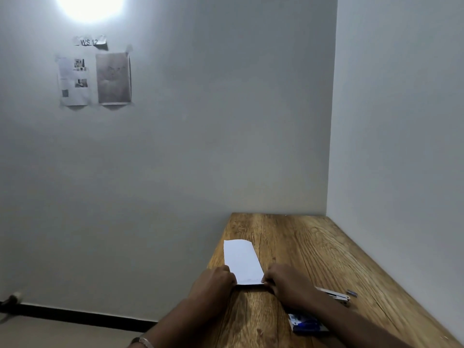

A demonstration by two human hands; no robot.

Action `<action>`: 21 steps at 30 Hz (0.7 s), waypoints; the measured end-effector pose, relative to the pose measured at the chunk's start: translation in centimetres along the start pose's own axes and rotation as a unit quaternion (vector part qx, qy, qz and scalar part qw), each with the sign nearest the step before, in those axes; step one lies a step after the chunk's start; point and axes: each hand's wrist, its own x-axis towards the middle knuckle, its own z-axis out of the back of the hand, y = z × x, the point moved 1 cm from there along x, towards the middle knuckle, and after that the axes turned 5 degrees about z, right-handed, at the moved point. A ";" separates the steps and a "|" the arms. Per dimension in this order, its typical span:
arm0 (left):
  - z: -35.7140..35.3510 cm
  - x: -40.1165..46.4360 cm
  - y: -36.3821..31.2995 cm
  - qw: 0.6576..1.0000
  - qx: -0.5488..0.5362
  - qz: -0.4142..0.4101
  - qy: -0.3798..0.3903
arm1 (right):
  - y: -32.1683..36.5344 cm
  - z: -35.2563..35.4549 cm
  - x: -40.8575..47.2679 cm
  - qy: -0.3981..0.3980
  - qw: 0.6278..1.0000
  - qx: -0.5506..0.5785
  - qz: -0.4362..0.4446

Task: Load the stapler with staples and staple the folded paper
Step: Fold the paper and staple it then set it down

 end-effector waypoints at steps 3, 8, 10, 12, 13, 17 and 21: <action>0.1 0.3 0.2 1.000 -0.013 0.017 -0.007 | 0.0 0.0 0.2 -0.011 1.000 0.018 -0.008; -0.2 0.8 0.6 0.996 -0.068 0.042 -0.027 | -0.2 -0.3 0.9 -0.015 0.999 0.025 -0.042; -0.3 0.9 0.7 0.994 -0.086 0.049 -0.039 | -0.4 -0.3 1.1 -0.019 0.998 0.015 -0.051; -0.3 0.9 0.8 0.992 -0.102 0.056 -0.052 | -0.5 -0.4 1.3 -0.027 0.998 0.002 -0.055; -0.4 1.0 0.9 0.990 -0.111 0.061 -0.056 | -0.5 -0.4 1.3 -0.030 0.998 -0.004 -0.055; -0.5 1.1 1.0 0.986 -0.132 0.079 -0.060 | -0.3 -0.4 1.6 -0.036 0.997 -0.017 -0.065; -0.6 1.1 1.1 0.981 -0.147 0.106 -0.077 | -0.3 -0.5 1.8 -0.052 0.995 -0.014 -0.085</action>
